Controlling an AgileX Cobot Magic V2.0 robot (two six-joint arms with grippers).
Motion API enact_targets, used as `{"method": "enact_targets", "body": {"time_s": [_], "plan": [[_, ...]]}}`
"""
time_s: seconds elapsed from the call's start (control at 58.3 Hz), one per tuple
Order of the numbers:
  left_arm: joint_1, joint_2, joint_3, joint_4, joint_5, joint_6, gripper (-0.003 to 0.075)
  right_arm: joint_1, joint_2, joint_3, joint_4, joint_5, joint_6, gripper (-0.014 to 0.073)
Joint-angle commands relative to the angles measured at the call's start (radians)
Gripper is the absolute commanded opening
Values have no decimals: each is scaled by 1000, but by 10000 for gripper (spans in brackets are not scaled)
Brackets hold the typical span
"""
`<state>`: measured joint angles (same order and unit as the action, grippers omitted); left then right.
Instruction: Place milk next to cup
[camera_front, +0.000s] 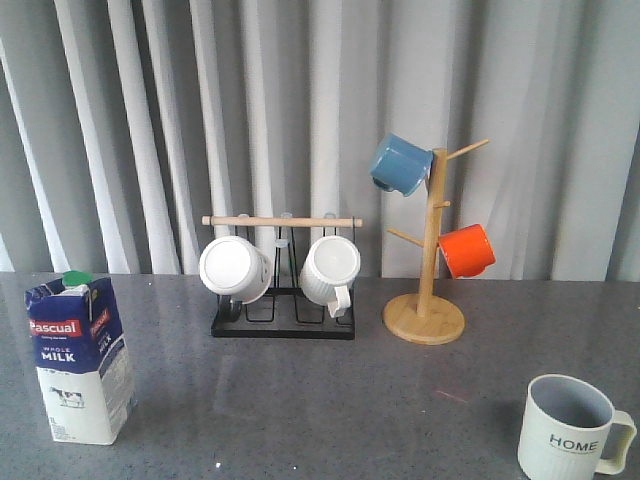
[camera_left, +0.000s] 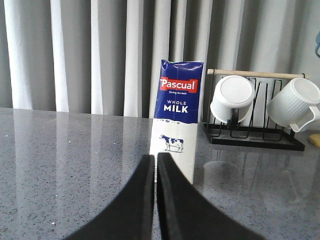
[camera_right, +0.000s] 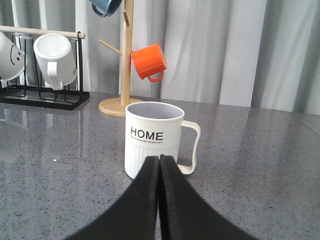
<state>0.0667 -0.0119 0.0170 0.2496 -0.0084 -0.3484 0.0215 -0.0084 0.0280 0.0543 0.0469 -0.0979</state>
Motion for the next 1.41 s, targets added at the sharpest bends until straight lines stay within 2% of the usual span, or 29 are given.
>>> {"method": "enact_targets", "body": {"time_s": [0.0, 0.549, 0.755, 0.944, 1.03, 1.235, 1.39], "plan": [[1, -13, -24, -3, -75, -8, -6, -6, 10, 9, -9, -76, -5, -4], [1, -13, -24, -3, -75, -8, -6, -6, 10, 9, -4, -94, 1, -4], [1, -13, -24, -3, -75, -8, -6, -6, 10, 8, 105, -113, 112, -4], [1, -13, -24, -3, -80, -8, -6, -6, 10, 8, 203, -113, 118, -4], [1, -13, -24, -3, -136, -15, -6, -6, 10, 8, 260, -113, 118, -4], [1, -13, -24, -3, -365, -72, -6, -6, 10, 7, 389, -114, 118, -4], [1, -13, -24, -3, -445, -143, 1, -4, 10, -8, 417, -109, 118, -4]]}}
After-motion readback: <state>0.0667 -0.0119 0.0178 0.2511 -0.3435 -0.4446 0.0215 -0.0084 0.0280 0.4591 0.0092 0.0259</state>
